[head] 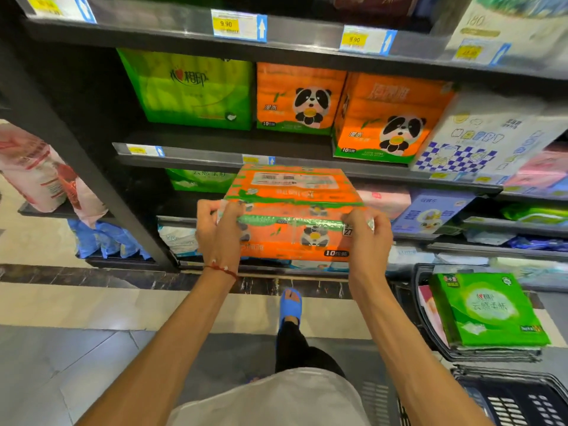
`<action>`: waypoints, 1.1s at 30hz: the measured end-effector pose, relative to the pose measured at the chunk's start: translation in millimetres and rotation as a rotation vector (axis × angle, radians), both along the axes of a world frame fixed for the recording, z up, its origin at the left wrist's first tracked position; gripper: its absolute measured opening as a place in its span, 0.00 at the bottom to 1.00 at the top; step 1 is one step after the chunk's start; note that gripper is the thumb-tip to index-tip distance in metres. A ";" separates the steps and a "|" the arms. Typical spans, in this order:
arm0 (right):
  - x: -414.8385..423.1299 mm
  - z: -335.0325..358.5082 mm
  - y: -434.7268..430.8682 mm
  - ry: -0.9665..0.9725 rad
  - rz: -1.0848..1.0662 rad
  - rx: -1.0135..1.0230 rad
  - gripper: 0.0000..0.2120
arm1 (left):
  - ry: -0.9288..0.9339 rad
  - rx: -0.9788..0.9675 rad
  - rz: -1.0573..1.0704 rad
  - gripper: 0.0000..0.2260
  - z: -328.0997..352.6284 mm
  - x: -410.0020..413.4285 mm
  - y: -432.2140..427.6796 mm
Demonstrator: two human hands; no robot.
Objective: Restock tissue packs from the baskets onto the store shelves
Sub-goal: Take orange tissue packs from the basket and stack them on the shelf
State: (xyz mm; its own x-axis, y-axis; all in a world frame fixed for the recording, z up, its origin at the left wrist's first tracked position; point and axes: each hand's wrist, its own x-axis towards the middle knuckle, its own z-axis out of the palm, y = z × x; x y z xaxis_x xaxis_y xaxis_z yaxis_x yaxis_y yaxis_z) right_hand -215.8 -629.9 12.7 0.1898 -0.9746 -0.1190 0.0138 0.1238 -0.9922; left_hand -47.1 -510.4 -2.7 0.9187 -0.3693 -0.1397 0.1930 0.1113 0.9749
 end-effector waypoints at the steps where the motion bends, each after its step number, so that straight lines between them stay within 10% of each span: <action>1: 4.4 2.9 -8.9 -0.016 0.008 0.003 0.17 | -0.012 -0.024 -0.009 0.09 3.1 5.2 -9.5; 16: 91.4 2.1 -134.2 -0.114 0.083 -0.022 0.11 | 0.081 -0.057 -0.040 0.11 19.6 103.6 -133.5; 22: 94.5 -8.5 -149.4 -0.015 0.265 -0.060 0.33 | 0.080 0.048 -0.058 0.12 21.7 124.2 -155.3; 28: 110.8 2.4 -155.0 -0.015 0.152 -0.115 0.19 | -0.067 0.035 -0.322 0.28 22.4 141.0 -145.4; 33: 120.3 8.2 -172.3 0.007 0.136 -0.060 0.43 | -0.193 0.063 -0.393 0.23 14.0 147.6 -144.2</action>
